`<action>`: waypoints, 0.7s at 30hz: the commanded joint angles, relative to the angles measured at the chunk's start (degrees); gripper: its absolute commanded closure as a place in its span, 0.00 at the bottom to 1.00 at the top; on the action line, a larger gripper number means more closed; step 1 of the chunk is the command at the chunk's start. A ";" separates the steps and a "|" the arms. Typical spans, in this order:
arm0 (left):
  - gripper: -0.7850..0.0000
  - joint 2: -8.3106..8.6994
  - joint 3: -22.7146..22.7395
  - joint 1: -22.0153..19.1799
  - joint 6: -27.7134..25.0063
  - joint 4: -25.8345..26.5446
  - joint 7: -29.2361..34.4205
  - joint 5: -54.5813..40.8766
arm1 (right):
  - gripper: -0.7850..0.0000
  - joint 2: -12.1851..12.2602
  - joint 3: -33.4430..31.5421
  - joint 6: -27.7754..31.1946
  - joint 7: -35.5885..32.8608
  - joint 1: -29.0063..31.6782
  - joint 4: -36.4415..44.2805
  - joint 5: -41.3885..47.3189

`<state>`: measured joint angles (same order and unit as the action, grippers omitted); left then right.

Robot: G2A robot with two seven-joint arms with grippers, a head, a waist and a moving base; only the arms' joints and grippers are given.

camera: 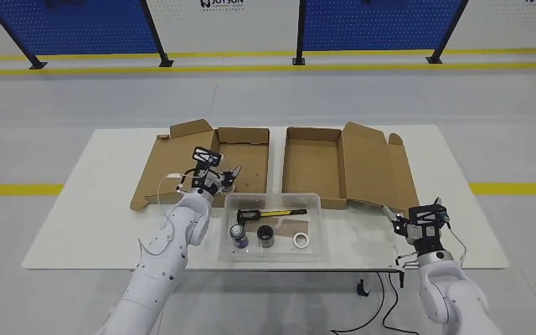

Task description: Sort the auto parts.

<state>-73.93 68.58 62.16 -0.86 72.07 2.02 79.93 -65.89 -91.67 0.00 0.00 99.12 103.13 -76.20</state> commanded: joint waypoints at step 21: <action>0.00 3.65 5.72 20.30 -26.14 32.11 19.77 -1.88 | 0.00 0.00 0.00 0.00 0.00 0.00 0.00 0.00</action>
<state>-70.34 74.67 82.51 -25.98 104.04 21.06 77.76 -65.89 -91.67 0.00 0.00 99.12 103.13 -76.20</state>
